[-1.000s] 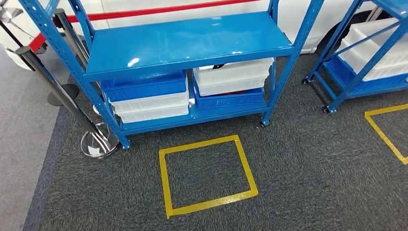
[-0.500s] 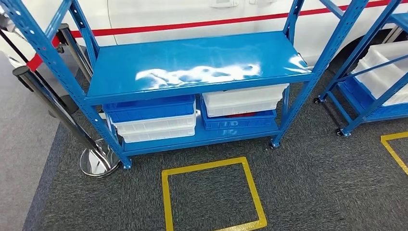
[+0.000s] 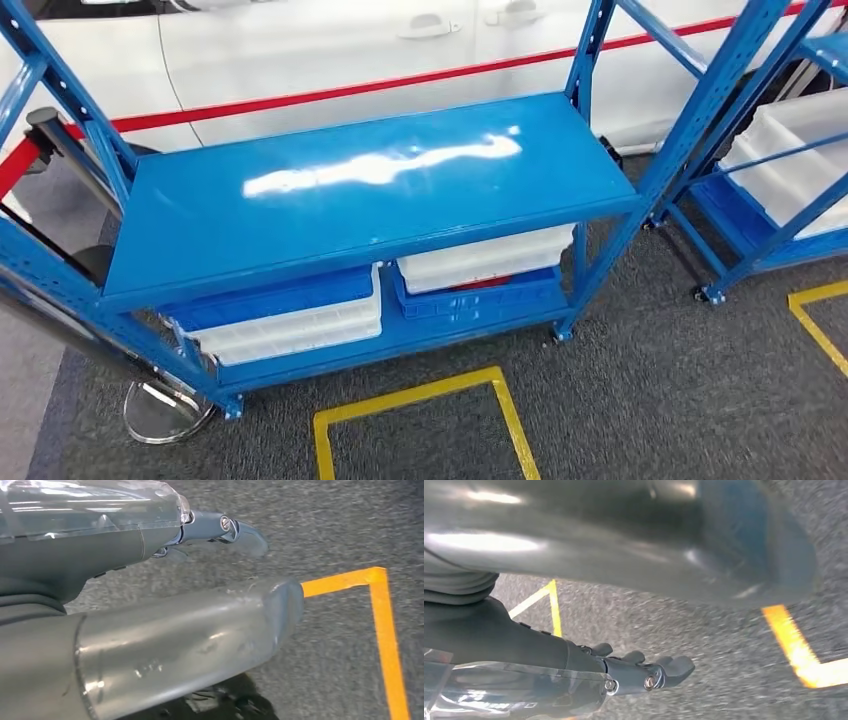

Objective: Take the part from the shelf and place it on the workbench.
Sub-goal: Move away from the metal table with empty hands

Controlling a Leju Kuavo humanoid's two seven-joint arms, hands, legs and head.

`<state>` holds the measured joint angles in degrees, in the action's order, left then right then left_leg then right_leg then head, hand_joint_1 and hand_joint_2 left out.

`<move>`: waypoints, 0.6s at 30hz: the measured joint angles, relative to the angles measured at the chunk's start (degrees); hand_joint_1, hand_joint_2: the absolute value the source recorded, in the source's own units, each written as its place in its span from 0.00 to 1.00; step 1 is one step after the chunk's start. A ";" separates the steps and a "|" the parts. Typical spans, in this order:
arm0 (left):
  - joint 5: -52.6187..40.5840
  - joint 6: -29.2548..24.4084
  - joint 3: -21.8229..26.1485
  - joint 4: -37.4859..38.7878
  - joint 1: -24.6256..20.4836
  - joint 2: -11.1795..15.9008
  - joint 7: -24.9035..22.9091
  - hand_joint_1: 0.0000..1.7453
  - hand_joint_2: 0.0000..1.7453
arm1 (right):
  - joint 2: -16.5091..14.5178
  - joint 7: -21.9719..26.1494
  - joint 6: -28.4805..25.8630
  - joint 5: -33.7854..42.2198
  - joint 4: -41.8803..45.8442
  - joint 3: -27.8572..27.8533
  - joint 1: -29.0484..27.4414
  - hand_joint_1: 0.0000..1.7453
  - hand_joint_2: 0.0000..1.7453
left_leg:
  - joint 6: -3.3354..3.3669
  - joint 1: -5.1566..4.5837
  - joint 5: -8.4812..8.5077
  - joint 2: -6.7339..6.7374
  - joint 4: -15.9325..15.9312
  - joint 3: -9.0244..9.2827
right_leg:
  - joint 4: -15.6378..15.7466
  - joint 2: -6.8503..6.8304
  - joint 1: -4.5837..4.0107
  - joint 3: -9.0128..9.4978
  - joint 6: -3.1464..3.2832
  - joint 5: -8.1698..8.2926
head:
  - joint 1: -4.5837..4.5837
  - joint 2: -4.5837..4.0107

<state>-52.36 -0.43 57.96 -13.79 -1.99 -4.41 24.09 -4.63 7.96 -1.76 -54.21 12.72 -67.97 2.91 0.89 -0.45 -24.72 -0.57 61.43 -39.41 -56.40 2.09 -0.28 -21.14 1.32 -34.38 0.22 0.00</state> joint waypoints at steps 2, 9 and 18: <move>-0.30 -0.30 0.14 -0.02 -0.02 0.11 -0.10 0.00 0.00 | -0.22 0.09 0.06 -0.09 -0.07 0.00 0.35 0.00 0.00 | 0.82 -0.66 3.46 -0.17 -0.23 0.29 | 0.02 0.40 0.08 1.94 -0.94 -2.16 | -0.21 0.00; -1.12 -1.45 0.39 -0.04 -1.86 0.11 -0.18 0.00 0.00 | -0.43 0.29 0.13 -0.26 -0.04 0.01 1.78 0.00 0.00 | 2.28 -0.15 0.56 0.08 -2.43 4.30 | -15.15 -1.64 1.15 -7.27 -3.46 -7.95 | -0.54 0.00; -2.19 -2.82 0.63 -0.04 -1.63 -0.09 -0.02 0.00 0.00 | -0.42 0.38 0.18 -0.46 -0.10 -0.01 1.13 0.00 0.00 | -0.39 0.43 -2.60 -0.27 -2.20 7.36 | -3.47 -1.81 1.24 -10.53 -1.98 5.49 | -0.71 0.00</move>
<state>-54.55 -3.25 58.60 -13.84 -3.61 -4.50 24.07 -5.04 8.34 -1.58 -54.66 12.62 -67.98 4.05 0.49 -0.01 -27.32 -0.84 59.24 -32.05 -59.86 0.28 0.96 -31.67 -0.65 -28.89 -0.49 0.00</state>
